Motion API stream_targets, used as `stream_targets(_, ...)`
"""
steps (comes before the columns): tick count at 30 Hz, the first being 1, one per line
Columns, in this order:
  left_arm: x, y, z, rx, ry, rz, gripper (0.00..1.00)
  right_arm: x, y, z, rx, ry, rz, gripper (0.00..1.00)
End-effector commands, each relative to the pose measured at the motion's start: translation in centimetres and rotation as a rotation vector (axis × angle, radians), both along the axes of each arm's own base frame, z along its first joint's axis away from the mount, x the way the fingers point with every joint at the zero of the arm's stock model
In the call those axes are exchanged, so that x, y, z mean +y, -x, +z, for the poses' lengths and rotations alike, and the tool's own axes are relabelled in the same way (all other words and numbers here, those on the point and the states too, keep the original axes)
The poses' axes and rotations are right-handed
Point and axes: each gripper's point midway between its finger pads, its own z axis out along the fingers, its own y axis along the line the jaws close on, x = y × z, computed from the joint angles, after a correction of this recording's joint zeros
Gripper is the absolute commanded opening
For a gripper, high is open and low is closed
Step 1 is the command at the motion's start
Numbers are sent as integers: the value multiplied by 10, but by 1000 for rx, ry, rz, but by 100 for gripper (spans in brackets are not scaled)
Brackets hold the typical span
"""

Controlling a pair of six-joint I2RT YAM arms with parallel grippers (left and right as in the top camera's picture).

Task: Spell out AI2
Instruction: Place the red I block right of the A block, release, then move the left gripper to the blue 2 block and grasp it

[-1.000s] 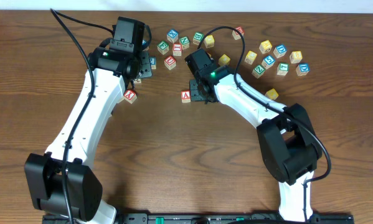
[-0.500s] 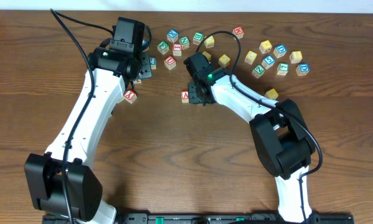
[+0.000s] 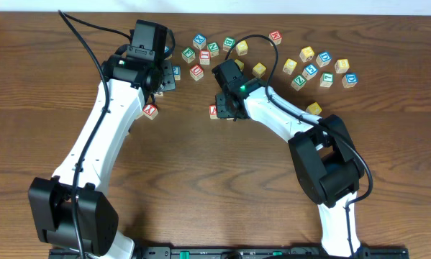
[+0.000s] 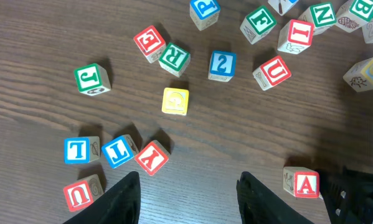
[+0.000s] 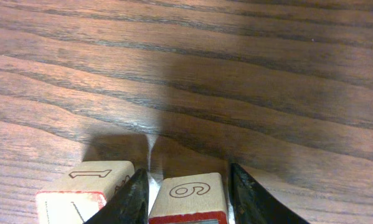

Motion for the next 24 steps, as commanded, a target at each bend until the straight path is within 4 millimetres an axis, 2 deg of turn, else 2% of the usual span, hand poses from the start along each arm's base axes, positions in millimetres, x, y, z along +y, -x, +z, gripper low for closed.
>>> stream_targets(1,2,-3,7,-16,3,11,50,6,-16,31,-61,-35,1,37)
stream_targets(6,2,-3,7,-16,3,11,50,-1,-36,67,-127,-69,-30,38)
stream_targets(11,2,-5,9,-27,6,11,50,-23,-50,92,-150,-112,-100,42)
stream_targets(14,1,-10,12,-49,11,11,50,-36,-50,97,-109,-162,-125,40)
stream_targets(19,-3,-25,13,-99,21,8,50,-61,-48,91,-59,-150,-165,39)
stream_targets(20,-4,-28,12,-106,23,8,50,-67,-48,89,-54,-133,-177,40)
stream_targets(21,-5,-32,10,-114,25,7,54,-72,-47,88,-50,-120,-187,46)
stream_targets(24,-7,-43,5,-134,30,7,57,-79,-48,87,-44,-110,-202,56)
